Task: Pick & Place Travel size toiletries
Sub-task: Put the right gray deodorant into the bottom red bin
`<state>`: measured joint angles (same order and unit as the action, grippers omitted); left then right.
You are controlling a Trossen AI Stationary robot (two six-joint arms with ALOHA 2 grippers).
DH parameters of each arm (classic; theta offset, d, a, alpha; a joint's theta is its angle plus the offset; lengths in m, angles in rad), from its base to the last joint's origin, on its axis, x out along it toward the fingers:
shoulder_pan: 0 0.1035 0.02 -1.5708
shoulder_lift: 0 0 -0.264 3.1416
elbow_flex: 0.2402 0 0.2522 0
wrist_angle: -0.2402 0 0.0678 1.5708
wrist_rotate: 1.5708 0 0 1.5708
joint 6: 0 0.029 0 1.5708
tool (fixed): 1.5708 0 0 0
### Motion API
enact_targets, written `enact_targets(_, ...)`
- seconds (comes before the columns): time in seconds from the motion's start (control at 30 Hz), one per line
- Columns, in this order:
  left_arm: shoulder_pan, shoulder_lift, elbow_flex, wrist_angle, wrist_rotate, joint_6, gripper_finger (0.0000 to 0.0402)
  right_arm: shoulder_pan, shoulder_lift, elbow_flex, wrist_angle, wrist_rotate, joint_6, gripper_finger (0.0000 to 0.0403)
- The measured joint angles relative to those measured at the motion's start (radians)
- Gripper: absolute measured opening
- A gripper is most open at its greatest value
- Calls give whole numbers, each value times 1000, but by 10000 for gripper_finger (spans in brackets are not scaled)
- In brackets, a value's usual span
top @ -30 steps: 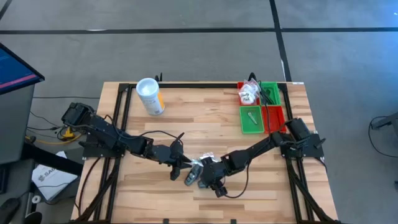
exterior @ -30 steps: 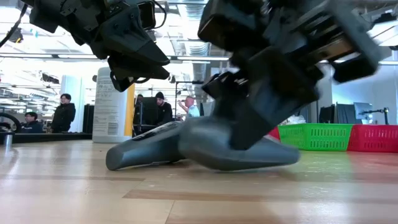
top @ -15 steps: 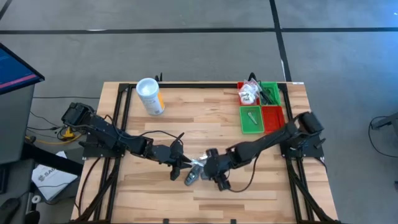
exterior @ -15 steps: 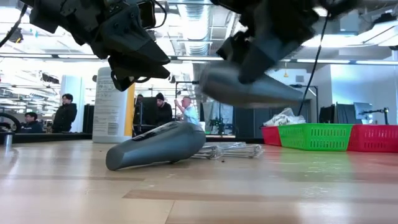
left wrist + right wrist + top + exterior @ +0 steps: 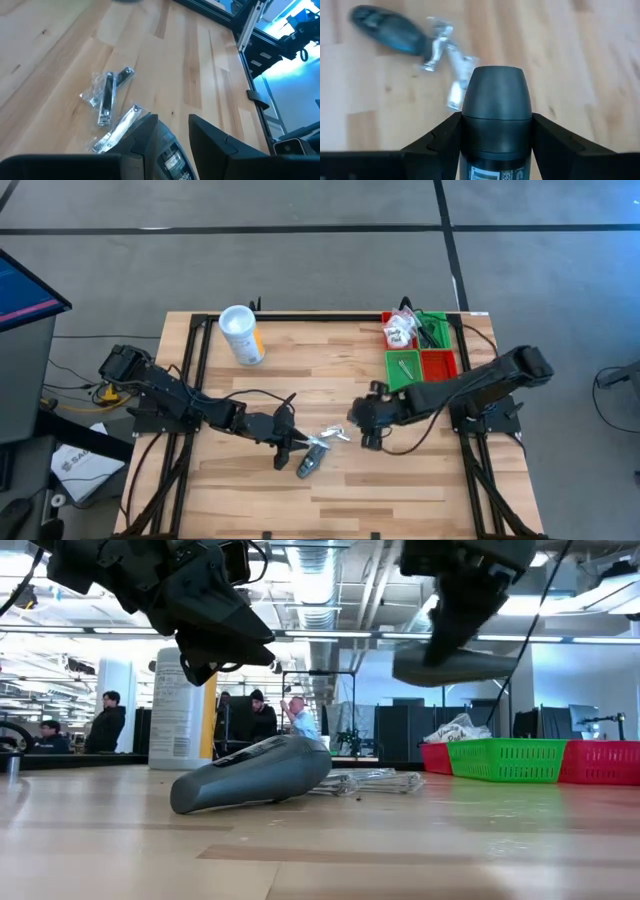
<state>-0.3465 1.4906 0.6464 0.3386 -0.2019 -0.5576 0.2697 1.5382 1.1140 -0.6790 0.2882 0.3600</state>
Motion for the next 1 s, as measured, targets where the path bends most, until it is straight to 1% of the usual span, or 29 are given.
enact_targets(0.23,1,0,0,8,-13,3,102,-76,-169,-164,-65,150,177,188)
enact_targets(0.4,1,0,-1,15,-17,3,102,-140,-283,-287,-80,190,279,188)
enact_targets(0.53,1,0,-1,17,-17,3,102,-186,-362,-364,-80,233,330,188)
enact_targets(0.7,1,0,-1,21,-17,3,102,-241,-427,-420,-90,243,373,188)
enact_targets(0.87,1,0,-1,23,-37,3,102,-285,-461,-433,-201,321,446,188)
enact_targets(1.0,1,0,-2,23,-39,3,102,-325,-468,-433,-283,357,509,188)
